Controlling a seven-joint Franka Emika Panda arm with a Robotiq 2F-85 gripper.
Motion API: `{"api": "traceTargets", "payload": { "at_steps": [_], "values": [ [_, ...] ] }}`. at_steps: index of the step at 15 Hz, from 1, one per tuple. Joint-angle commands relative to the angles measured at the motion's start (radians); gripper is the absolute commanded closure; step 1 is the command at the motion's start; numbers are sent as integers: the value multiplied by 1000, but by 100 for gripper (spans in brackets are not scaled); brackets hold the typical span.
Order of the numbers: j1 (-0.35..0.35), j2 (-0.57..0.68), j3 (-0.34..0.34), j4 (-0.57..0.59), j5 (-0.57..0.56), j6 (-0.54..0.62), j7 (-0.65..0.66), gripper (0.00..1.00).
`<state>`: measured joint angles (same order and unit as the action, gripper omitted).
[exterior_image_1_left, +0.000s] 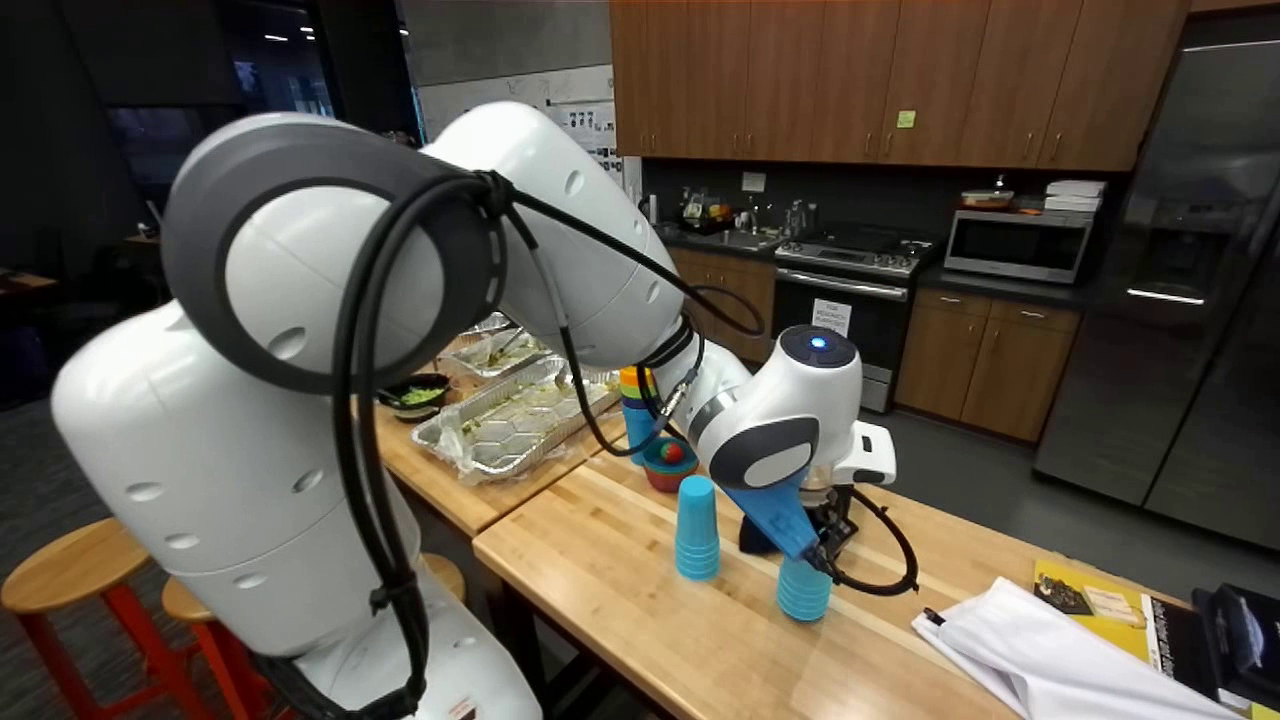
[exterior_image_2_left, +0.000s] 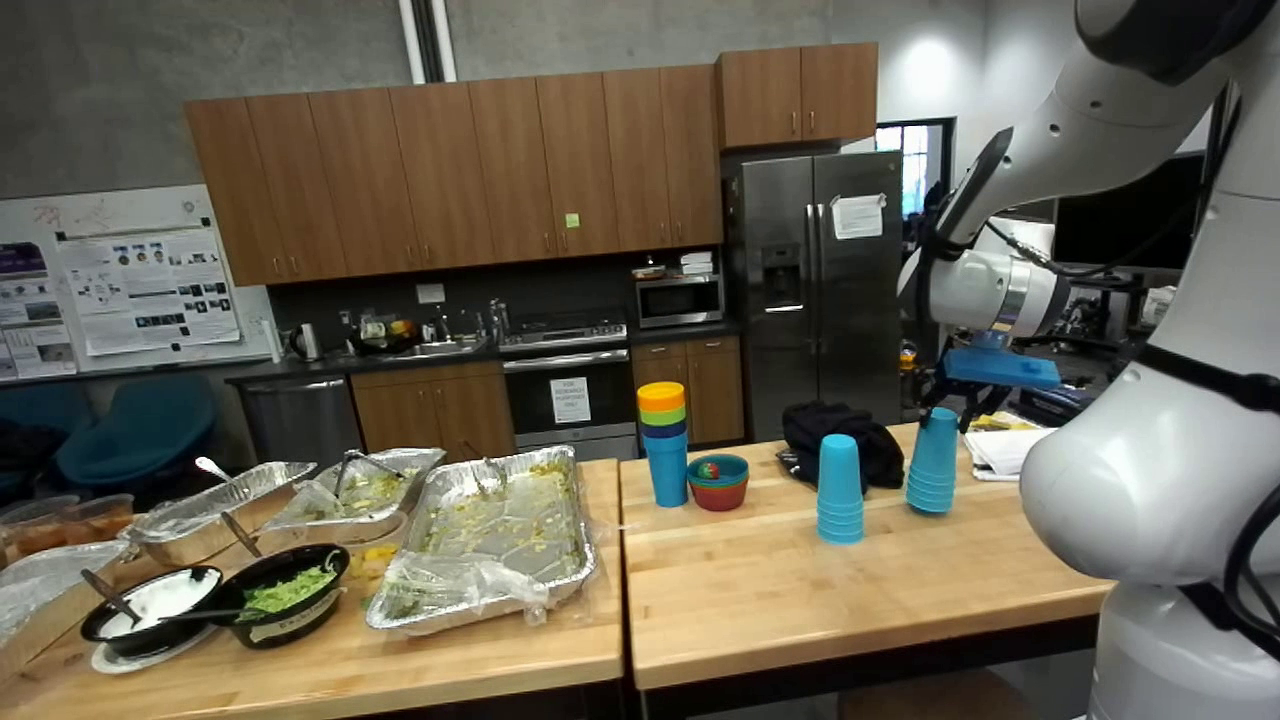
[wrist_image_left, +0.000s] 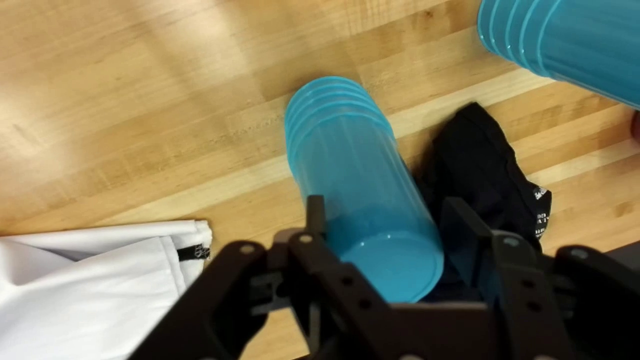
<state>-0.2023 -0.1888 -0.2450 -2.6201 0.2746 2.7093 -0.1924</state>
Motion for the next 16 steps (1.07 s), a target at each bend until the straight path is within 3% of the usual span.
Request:
{"api": "traceTargets", "payload": {
  "at_steps": [1, 5, 6, 11, 12, 15, 16],
  "values": [
    [10, 0, -11, 0, -8, -1, 7, 41],
    [10, 4, -12, 1, -8, -1, 7, 41],
    [14, 1, -15, 0, 1, -16, -1, 16],
    [-16, 12, 2, 18, -92, -152, 84, 16],
    [2, 7, -5, 8, -59, -112, 47, 41],
    [-2, 8, -4, 15, -78, -130, 67, 41],
    [-2, 8, -4, 15, -78, -131, 67, 16]
  ]
}}
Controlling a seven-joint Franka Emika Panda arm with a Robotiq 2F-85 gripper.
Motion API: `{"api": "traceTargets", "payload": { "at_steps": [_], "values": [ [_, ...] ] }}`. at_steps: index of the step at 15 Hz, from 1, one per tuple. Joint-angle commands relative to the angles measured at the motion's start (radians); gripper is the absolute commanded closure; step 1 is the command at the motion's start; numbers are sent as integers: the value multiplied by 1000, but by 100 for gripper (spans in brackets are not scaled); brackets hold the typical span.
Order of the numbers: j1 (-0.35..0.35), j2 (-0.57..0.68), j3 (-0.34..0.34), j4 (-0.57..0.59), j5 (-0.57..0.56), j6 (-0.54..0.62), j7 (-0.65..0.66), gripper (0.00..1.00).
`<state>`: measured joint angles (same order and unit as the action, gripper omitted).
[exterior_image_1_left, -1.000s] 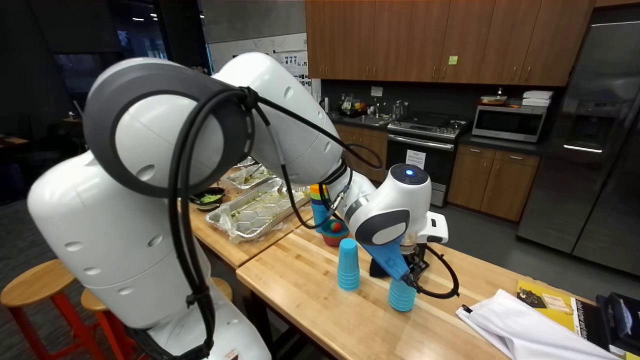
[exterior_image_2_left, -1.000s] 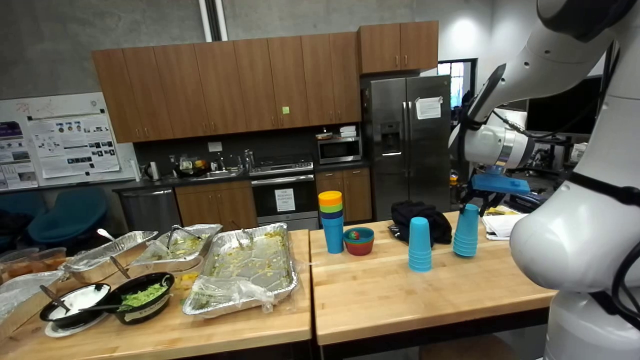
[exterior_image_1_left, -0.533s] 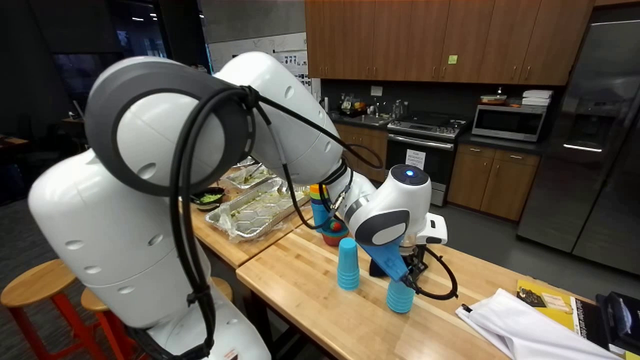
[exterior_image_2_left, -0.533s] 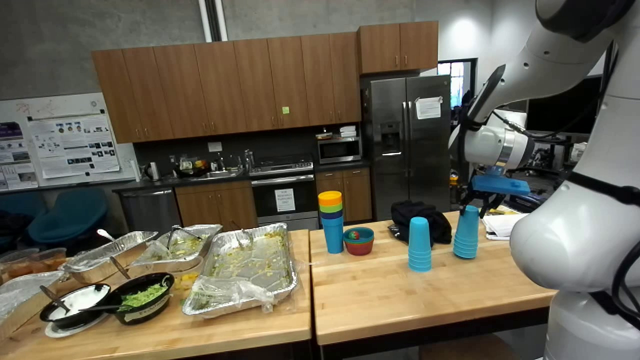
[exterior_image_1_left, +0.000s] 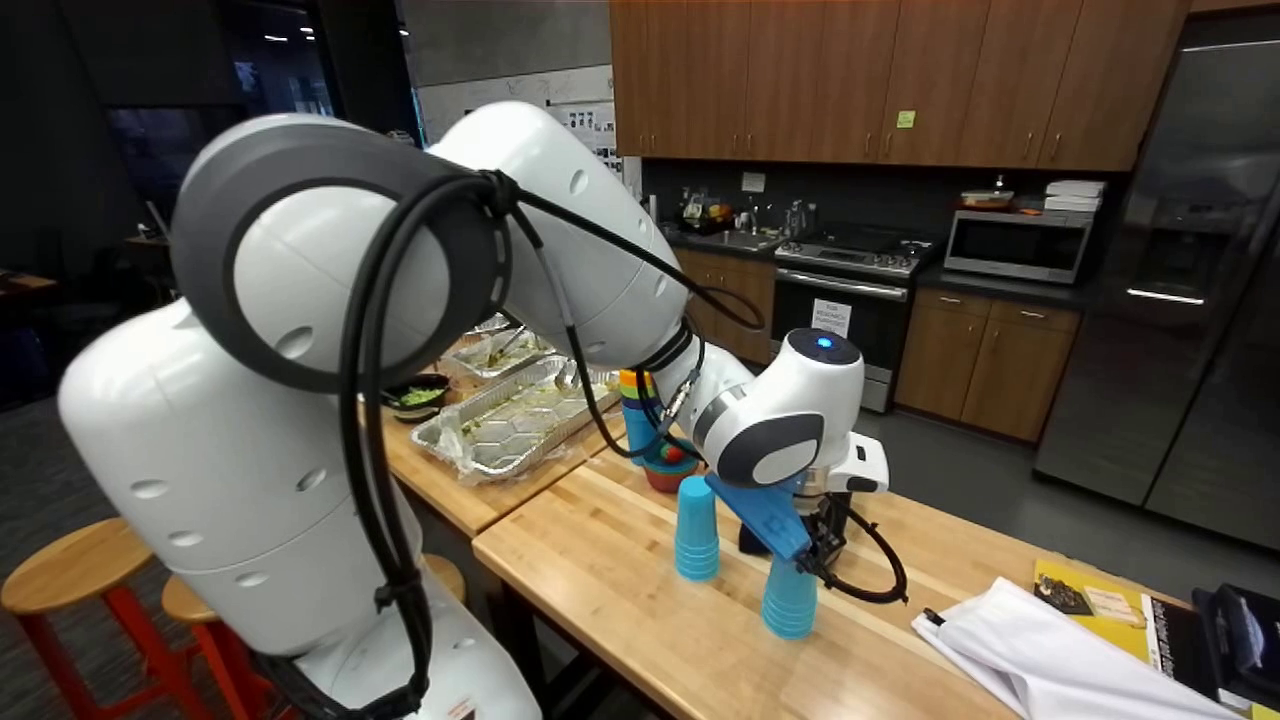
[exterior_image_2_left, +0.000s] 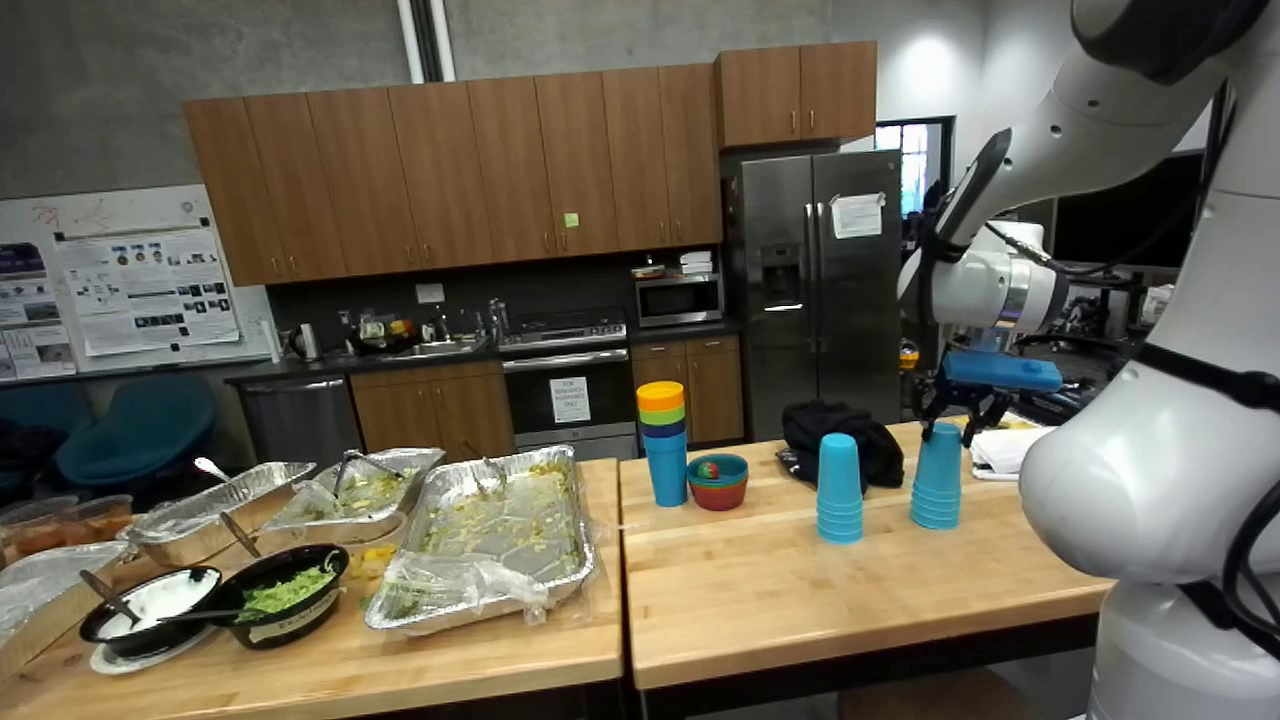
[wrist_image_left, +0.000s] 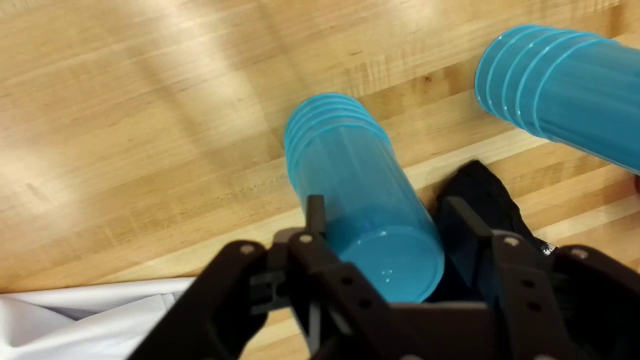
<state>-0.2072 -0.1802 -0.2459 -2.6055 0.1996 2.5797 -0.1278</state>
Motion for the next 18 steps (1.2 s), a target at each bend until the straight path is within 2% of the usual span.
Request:
{"api": "traceTargets", "payload": {
  "at_steps": [1, 4, 5, 7, 8, 11, 12, 13, 15, 16, 17, 18],
  "values": [
    [10, -8, -10, -3, 20, 6, -29, 66],
    [6, -14, -1, -11, -7, 25, -16, 66],
    [6, -15, -1, -11, -12, 24, -17, 16],
    [5, -18, 2, -18, -20, 43, -12, 16],
    [8, -23, 0, -26, -16, 70, -30, 66],
    [12, -29, -4, -42, -10, 107, -47, 66],
    [5, -36, 2, -54, -39, 125, -38, 66],
    [-24, -36, 26, -85, -121, 257, 29, 66],
    [-41, -47, 32, -106, -195, 308, 48, 66],
    [79, -103, -46, -101, 8, 130, -170, 66],
    [-43, -50, 30, -117, -200, 289, 41, 66],
    [57, -98, -37, -101, -39, 113, -133, 66]
  ]
}}
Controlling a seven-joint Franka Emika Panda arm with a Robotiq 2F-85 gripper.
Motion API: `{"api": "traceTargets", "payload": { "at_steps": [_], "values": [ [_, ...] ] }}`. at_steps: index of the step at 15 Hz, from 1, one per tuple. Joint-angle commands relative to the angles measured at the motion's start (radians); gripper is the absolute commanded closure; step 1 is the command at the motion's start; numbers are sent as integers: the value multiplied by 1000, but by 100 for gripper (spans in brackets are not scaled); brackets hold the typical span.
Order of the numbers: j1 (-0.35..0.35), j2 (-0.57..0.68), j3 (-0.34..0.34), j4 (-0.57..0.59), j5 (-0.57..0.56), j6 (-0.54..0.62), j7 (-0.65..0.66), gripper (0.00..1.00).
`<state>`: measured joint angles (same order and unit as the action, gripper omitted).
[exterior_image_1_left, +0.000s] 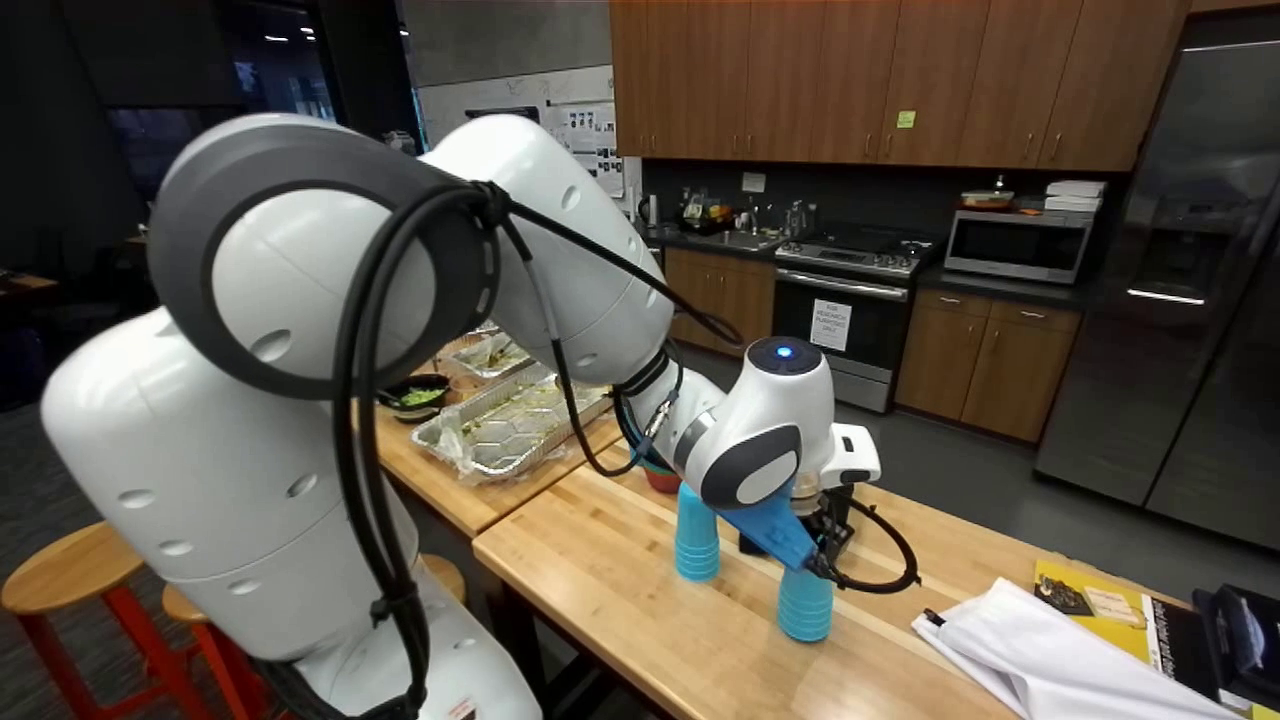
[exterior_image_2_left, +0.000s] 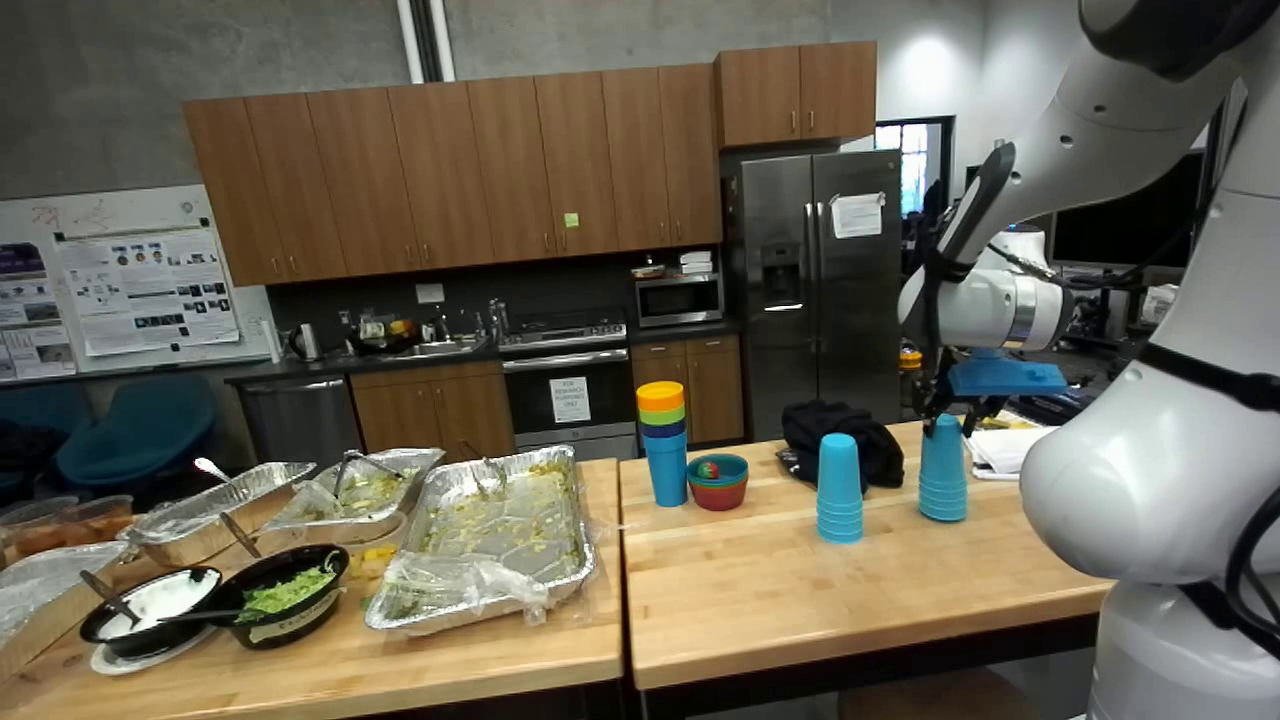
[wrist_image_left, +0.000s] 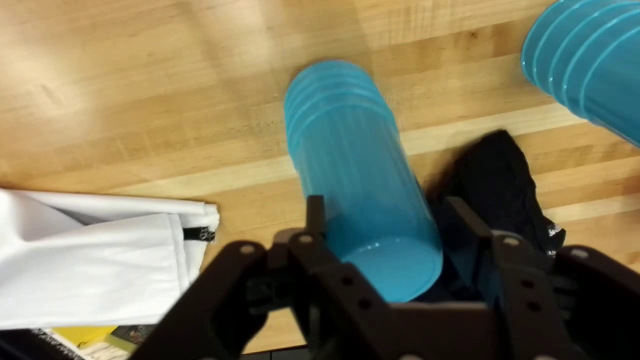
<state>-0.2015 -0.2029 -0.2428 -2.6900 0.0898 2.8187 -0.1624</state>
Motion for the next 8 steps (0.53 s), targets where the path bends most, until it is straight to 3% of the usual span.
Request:
{"api": "traceTargets", "payload": {
  "at_steps": [1, 2, 3, 4, 5, 6, 7, 8],
  "values": [
    [-32, -48, 18, -35, -69, -14, 43, 66],
    [59, -90, -46, -24, 79, -164, -112, 66],
    [-19, -63, 4, -26, -43, -61, 12, 66],
    [40, -88, -38, -10, 61, -182, -84, 66],
    [-14, -67, 1, -24, -16, -75, 23, 66],
    [3, -73, -19, -5, 22, -131, -6, 66],
    [-25, -65, -2, -11, -22, -61, 41, 66],
    [-5, -82, -19, -6, 16, -124, 19, 66]
  ]
}}
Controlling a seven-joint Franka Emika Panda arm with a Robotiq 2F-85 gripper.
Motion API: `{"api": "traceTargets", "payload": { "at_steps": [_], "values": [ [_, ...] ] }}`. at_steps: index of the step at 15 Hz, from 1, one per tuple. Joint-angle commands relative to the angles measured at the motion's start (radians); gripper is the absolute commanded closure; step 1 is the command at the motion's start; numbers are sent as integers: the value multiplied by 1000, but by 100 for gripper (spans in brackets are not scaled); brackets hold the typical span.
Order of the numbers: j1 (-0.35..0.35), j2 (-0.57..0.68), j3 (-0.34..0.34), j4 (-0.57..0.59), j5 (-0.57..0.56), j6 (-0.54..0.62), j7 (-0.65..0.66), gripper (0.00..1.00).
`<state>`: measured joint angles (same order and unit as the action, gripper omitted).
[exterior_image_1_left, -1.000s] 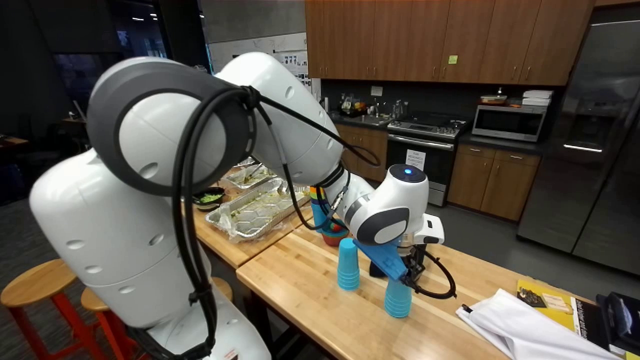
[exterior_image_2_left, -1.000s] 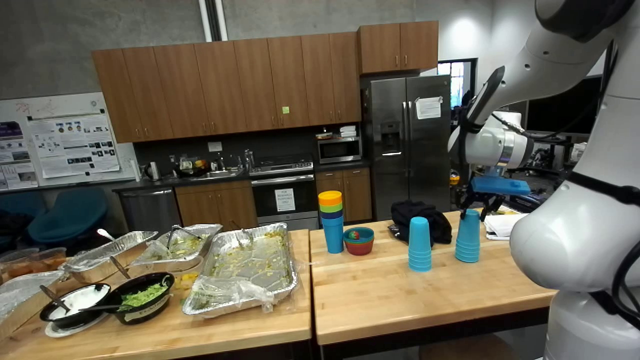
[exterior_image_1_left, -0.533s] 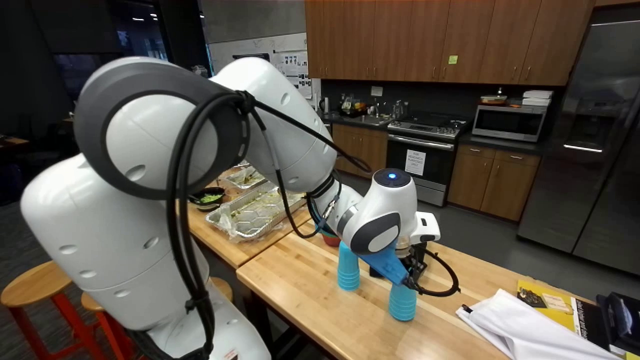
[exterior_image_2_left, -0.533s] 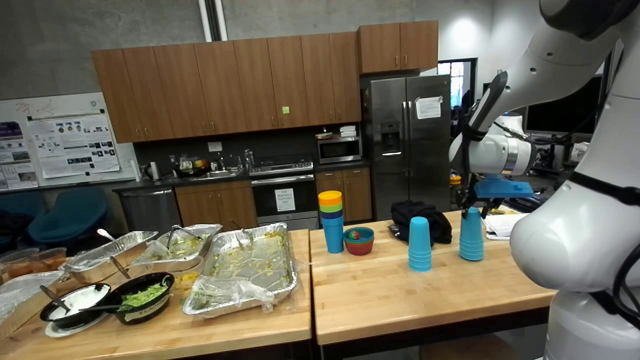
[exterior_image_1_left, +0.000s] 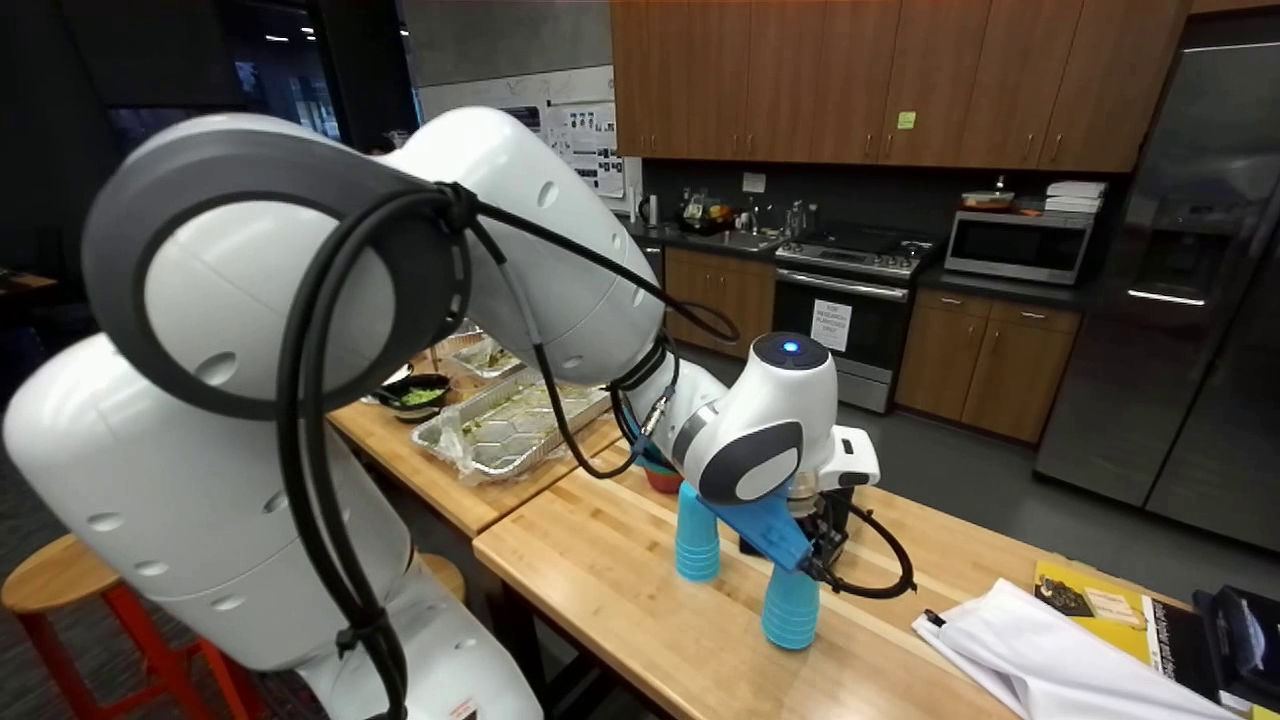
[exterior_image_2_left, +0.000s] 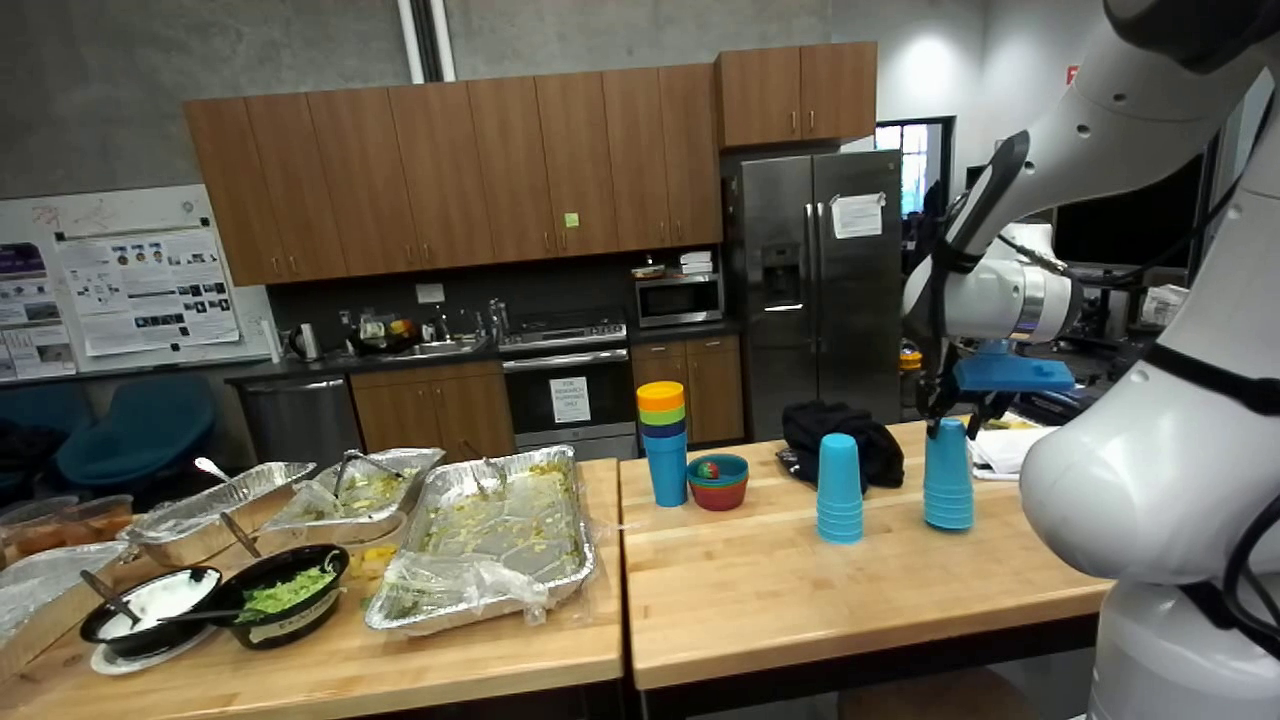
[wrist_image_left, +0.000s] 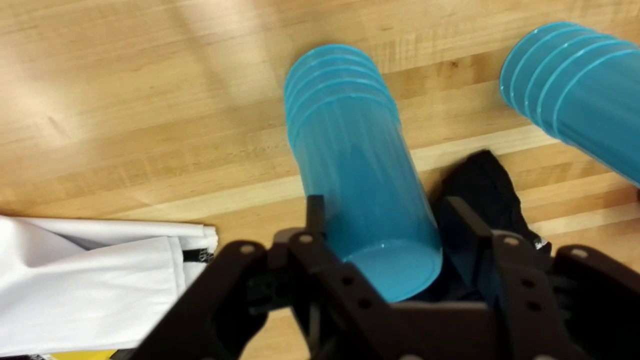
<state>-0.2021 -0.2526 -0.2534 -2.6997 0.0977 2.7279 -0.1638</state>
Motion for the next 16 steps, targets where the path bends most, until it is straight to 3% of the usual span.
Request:
{"api": "traceTargets", "payload": {
  "at_steps": [1, 2, 4, 5, 8, 10, 11, 12, 13, 14, 15, 16],
  "values": [
    [4, -38, -21, 11, 23, -57, -10, 66],
    [-30, -28, 4, 5, -23, 1, 54, 66],
    [-23, -38, -6, 9, -13, -30, 37, 66],
    [15, -49, -33, 21, 40, -102, -30, 66],
    [-30, -32, 2, 24, -28, -75, 51, 66],
    [-1, -45, -20, 32, 10, -137, 1, 66],
    [-44, -27, 16, 18, -63, -42, 82, 66],
    [-14, -38, -8, 29, -10, -106, 40, 66],
    [-74, -20, 40, 4, -117, 57, 147, 66],
    [-15, -41, -5, 18, -20, -52, 59, 66],
    [-87, -20, 47, -2, -141, 103, 177, 66],
    [-7, -45, -10, 16, -21, -33, 60, 66]
  ]
}}
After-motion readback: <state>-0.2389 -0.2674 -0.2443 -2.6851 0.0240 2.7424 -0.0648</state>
